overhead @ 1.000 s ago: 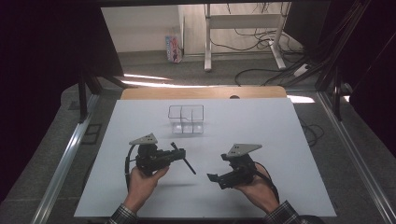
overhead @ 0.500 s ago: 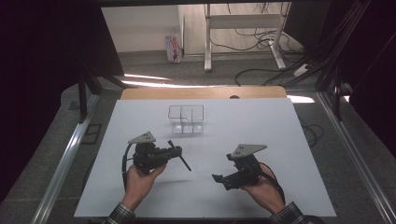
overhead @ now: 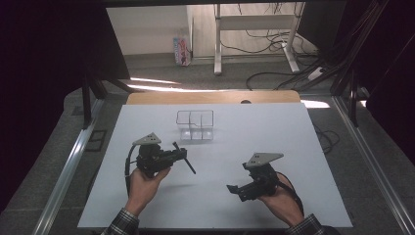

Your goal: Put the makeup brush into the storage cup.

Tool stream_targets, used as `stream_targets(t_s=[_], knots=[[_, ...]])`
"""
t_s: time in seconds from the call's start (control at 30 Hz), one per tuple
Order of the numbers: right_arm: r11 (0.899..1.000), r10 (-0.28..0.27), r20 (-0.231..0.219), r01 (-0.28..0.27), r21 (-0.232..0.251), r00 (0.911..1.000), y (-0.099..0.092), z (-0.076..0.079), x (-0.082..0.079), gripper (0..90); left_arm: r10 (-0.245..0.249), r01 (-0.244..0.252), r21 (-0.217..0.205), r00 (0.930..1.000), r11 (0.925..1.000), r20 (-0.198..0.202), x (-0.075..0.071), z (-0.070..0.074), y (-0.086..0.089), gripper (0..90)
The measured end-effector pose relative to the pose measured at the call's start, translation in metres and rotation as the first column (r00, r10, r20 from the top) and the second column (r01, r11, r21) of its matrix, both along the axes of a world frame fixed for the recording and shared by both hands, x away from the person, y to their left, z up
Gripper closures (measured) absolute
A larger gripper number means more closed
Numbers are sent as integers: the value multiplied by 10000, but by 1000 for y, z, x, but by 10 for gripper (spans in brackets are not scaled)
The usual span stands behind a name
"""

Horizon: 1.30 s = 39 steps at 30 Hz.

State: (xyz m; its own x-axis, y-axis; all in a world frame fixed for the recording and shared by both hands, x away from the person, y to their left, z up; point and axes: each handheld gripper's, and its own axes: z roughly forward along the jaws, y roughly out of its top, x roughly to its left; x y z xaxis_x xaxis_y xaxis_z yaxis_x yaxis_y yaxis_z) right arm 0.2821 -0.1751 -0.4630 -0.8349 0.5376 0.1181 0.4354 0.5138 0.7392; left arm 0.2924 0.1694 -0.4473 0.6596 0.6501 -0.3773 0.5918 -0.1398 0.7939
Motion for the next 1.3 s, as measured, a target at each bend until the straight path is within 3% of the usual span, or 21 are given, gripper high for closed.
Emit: stream_targets(t_s=[0.87, 1.3], knots=[[9981, -367, 86, 371, -486, 9993, -28, -4, -7, 12, 559, -605, 715, 9963, 9956, 647, 31, 17, 7, 833], [9971, -541, 88, 545, -540, 9985, -39, -6, -9, 5, 838, -899, 715, 9929, 9934, 846, 48, 25, 8, 832]])
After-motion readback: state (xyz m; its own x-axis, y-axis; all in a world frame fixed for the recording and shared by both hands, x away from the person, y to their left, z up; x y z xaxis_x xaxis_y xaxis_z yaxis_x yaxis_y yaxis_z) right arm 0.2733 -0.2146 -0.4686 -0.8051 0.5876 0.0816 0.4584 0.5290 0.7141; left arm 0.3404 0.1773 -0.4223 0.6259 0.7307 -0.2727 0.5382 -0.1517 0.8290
